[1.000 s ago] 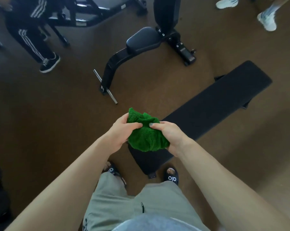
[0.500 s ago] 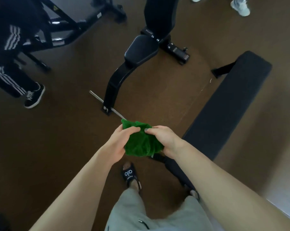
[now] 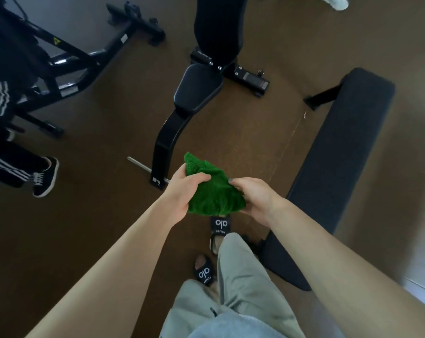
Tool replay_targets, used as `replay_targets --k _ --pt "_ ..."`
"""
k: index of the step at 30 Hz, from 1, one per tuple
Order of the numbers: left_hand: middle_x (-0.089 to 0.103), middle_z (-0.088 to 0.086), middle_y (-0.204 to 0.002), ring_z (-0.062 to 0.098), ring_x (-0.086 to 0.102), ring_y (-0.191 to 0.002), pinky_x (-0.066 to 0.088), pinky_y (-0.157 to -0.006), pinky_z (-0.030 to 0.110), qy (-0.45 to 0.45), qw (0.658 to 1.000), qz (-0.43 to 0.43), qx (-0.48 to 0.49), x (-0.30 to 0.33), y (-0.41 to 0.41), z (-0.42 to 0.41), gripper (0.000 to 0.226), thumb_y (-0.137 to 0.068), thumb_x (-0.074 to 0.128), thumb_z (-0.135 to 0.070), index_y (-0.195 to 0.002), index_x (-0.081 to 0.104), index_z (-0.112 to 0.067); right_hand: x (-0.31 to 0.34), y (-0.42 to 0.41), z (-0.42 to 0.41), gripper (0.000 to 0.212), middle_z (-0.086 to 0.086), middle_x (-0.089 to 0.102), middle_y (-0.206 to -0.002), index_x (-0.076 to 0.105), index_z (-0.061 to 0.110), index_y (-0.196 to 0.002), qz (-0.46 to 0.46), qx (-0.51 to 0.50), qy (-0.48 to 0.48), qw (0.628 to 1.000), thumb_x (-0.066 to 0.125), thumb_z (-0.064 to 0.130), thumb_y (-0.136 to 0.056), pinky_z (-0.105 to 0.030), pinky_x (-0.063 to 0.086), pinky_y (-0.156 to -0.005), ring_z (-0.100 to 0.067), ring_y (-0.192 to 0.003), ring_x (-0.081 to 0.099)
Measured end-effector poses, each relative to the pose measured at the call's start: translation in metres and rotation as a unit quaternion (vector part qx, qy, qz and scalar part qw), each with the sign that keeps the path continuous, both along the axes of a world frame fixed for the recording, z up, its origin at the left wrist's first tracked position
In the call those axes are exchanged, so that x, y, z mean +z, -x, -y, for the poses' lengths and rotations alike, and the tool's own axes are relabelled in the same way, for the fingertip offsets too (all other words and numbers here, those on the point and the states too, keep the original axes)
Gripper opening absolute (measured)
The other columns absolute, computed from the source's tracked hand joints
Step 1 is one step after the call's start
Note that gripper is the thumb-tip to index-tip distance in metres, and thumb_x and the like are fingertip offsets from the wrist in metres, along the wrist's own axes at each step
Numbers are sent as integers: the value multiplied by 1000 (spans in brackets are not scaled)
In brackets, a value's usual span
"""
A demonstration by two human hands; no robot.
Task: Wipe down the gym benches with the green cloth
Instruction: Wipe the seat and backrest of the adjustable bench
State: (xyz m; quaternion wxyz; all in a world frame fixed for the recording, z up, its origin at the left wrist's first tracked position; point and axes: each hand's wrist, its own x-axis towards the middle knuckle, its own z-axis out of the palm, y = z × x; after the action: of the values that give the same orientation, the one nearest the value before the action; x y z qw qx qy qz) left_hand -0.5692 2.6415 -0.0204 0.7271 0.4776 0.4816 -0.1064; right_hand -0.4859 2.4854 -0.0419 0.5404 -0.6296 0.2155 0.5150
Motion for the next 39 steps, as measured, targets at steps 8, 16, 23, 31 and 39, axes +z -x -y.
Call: replay_targets --k 8,16,23,31,39 --pt "75 1 -114 26 72 -106 58 -96 55 -121 992 -22 16 -23 -130 -86 28 -91 75 -16 -112 68 -33 -40 -143 -84 26 -16 70 -115 60 5 -125 -14 11 -14 1000 57 19 -103 -37 61 -80 -28 -99 72" --pt "72 -9 -105 14 68 -101 56 -98 48 -236 970 -57 4 -90 -290 -169 28 -89 72 -16 -108 65 -35 -101 -324 -162 25 -15 71 -113 61 3 -123 -1 55 57 997 53 19 -106 -35 59 -84 -26 -98 70" --pt "68 -8 -104 10 66 -99 51 -84 30 -304 948 -84 36 -146 -355 -235 21 -94 69 -17 -112 63 -26 -153 -399 -216 24 -12 72 -112 63 9 -121 -1 90 90 992 52 25 -107 -48 54 -104 -26 -103 71" --pt "59 3 -103 24 60 -95 52 -79 39 -461 878 -115 -48 -264 -421 -302 21 -95 67 -16 -101 48 -18 -280 -451 -296 40 -11 66 -121 54 12 -135 19 85 87 992 49 40 -108 -44 56 -101 -26 -107 68" --pt "57 -1 -103 22 59 -93 45 -76 32 -528 823 -57 -200 -462 -503 -327 26 -95 69 -30 -104 47 -19 -462 -536 -361 62 -5 6 -172 6 40 -164 191 104 160 963 24 59 -107 -57 23 -120 -36 -155 22"
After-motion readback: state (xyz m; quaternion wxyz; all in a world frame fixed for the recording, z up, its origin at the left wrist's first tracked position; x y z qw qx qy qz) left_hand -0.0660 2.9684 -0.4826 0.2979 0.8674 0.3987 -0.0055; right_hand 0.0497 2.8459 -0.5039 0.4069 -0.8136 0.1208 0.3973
